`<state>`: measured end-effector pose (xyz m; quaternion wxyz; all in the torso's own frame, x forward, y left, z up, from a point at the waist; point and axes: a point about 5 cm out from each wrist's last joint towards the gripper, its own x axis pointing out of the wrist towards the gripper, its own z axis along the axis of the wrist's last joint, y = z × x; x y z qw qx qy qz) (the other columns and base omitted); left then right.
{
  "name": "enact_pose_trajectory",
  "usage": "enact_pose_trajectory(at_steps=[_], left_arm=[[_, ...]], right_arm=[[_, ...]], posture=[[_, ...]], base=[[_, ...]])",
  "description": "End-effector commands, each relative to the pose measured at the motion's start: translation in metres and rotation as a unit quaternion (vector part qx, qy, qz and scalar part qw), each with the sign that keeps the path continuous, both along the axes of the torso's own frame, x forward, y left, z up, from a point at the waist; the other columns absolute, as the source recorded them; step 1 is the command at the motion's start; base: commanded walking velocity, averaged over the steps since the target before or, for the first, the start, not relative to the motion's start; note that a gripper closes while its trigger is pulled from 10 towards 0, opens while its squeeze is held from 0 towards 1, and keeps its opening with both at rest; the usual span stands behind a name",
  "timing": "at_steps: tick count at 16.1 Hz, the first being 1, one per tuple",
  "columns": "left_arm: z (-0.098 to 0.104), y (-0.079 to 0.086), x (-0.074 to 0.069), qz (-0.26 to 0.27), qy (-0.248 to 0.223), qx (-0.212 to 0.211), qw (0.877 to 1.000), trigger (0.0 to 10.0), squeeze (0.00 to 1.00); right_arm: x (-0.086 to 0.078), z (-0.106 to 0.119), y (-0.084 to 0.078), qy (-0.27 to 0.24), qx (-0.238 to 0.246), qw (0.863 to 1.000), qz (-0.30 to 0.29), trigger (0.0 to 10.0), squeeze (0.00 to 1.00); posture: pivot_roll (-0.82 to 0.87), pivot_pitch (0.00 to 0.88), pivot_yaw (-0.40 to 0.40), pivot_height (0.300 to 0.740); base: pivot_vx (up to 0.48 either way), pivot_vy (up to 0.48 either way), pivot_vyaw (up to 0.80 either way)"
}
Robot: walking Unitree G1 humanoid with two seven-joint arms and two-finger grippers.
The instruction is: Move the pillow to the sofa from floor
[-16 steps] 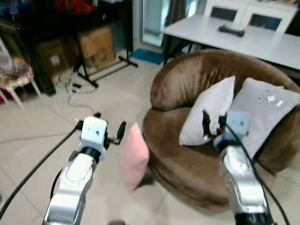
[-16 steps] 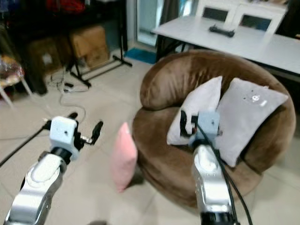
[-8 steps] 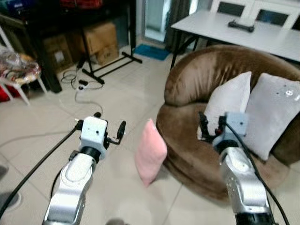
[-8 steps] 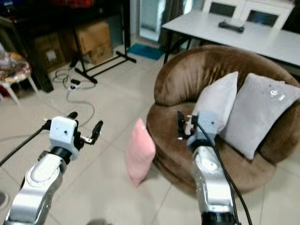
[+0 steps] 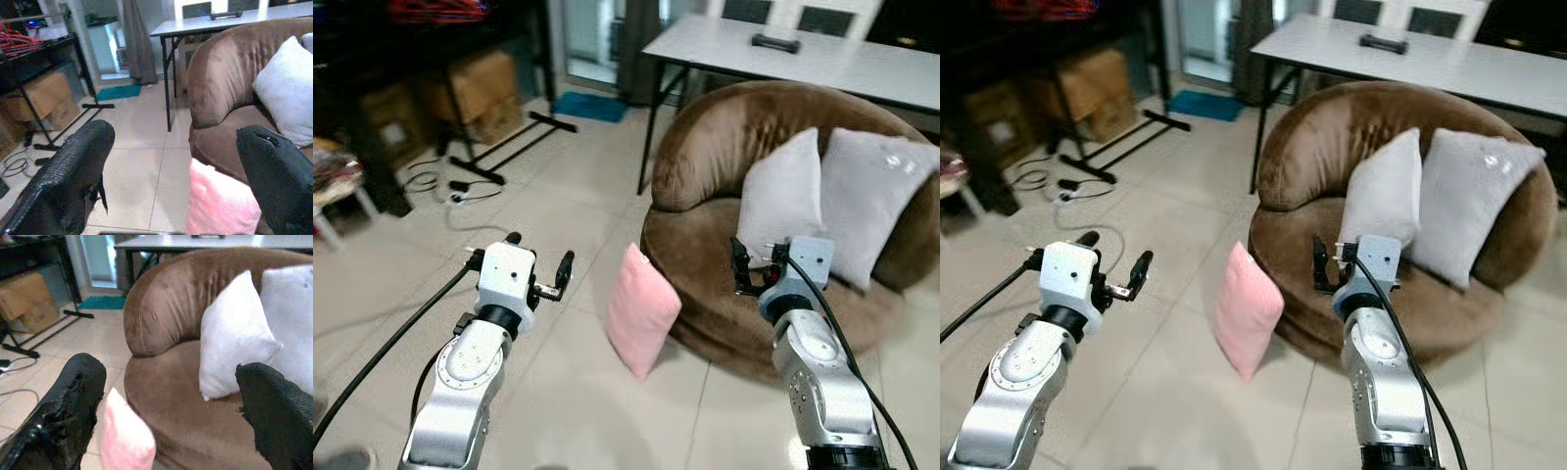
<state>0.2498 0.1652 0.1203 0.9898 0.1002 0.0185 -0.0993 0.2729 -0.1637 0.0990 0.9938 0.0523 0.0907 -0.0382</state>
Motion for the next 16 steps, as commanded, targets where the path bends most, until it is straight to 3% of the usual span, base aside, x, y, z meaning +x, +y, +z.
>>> enact_pose_trajectory(at_steps=[1, 16], left_arm=[[0.0004, 0.0039, 0.0006, 0.006, 0.002, 0.007, 1.0, 10.0, 0.0], [0.0009, 0.0059, 0.0002, 0.002, 0.006, 0.012, 1.0, 10.0, 0.0]], right_arm=[[0.0012, 0.005, 0.0046, -0.006, 0.006, 1.0, 0.005, 10.0, 0.0], [-0.0026, 0.0025, 0.004, 0.006, 0.01, 1.0, -0.005, 10.0, 0.0]], posture=[[0.04, 0.0, -0.035, 0.74], [0.04, 0.0, -0.03, 0.74]], base=[[0.0, 0.48, -0.8], [0.0, 0.48, -0.8]])
